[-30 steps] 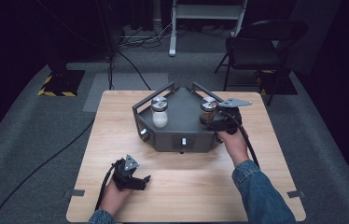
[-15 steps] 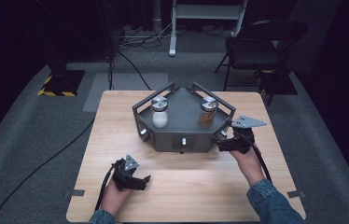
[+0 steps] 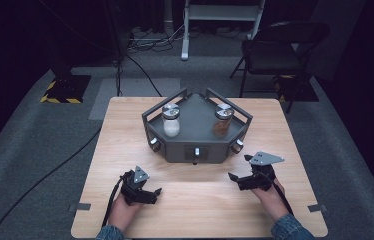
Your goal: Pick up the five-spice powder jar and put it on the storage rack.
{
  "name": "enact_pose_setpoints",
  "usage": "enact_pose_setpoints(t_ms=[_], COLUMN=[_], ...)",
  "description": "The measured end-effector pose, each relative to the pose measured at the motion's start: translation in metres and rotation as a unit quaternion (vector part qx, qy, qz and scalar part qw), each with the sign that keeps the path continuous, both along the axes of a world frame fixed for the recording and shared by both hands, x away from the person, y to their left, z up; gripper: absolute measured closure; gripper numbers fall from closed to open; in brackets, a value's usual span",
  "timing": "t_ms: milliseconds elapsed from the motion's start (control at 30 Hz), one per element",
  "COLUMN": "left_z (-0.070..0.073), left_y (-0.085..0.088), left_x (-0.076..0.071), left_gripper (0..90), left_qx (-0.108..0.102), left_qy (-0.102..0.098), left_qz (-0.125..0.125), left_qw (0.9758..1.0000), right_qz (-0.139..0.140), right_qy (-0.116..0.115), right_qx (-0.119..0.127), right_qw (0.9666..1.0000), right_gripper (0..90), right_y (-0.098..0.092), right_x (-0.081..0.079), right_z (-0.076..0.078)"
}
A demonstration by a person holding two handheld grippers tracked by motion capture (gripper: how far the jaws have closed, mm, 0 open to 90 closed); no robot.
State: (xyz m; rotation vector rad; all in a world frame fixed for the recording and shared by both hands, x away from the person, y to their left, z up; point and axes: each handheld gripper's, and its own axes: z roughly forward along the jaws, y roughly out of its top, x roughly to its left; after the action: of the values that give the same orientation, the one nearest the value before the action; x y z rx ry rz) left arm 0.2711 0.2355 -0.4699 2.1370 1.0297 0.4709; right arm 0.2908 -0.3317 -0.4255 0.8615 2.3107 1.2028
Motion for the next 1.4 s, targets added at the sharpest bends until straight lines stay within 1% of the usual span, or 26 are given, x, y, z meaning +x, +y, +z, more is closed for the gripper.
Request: enact_pose_setpoints(t_ms=[100,167,233,300,400,533,600,633,733,833,1000,1400], left_z=[0.0,0.0,0.0,0.0,0.0,0.0,0.0,0.0,0.0,0.0,0.0,0.0], left_y=[0.0,0.0,0.001,0.001,0.001,0.001,0.0,-0.001,-0.003,-0.003,-0.004,-0.004], left_x=[0.0,0.0,0.0,0.0,-0.001,-0.001,-0.001,-0.002,-0.002,-0.002,-0.003,-0.003], left_gripper=[5.2,5.2,5.2,5.2,5.2,5.1,5.0,4.3,3.4,3.4,3.3,3.2], left_qx=[0.0,0.0,-0.001,0.0,0.001,0.001,0.001,0.001,0.002,0.002,0.001,0.001], left_qy=[0.0,0.0,0.0,0.0,0.0,0.0,0.0,0.001,0.001,0.001,0.002,0.002], left_qz=[0.0,-0.002,-0.003,-0.005,-0.004,-0.004,-0.002,0.002,0.004,0.005,0.009,0.008], left_qw=[1.0,1.0,1.0,1.0,1.0,1.0,1.0,1.0,1.0,1.0,1.0,1.0], right_qz=[0.003,0.004,0.0,-0.002,-0.007,-0.015,-0.014,-0.013,-0.013,-0.011,-0.01,-0.01], right_qy=[0.013,0.018,0.023,0.026,0.034,0.04,0.042,0.043,0.046,0.057,0.057,0.057], right_qx=[-0.018,-0.025,-0.032,-0.048,-0.063,-0.063,-0.064,-0.06,-0.059,-0.054,-0.053,-0.053], right_qw=[0.9997,0.9995,0.9992,0.9985,0.9974,0.9971,0.997,0.9972,0.9971,0.9969,0.9969,0.9969], right_gripper=[4.4,4.4,4.4,4.3,4.2,3.9,3.5,3.4,3.5,3.3,3.4,3.4], right_y=[0.002,0.002,0.002,0.003,0.001,-0.004,-0.005,-0.007,-0.008,-0.01,-0.01,-0.01], right_x=[-0.004,-0.007,-0.009,-0.011,-0.01,-0.012,-0.012,-0.012,-0.011,-0.008,-0.007,-0.005], right_z=[-0.008,-0.013,-0.02,-0.026,-0.032,-0.036,-0.037,-0.038,-0.038,-0.037,-0.037,-0.037])
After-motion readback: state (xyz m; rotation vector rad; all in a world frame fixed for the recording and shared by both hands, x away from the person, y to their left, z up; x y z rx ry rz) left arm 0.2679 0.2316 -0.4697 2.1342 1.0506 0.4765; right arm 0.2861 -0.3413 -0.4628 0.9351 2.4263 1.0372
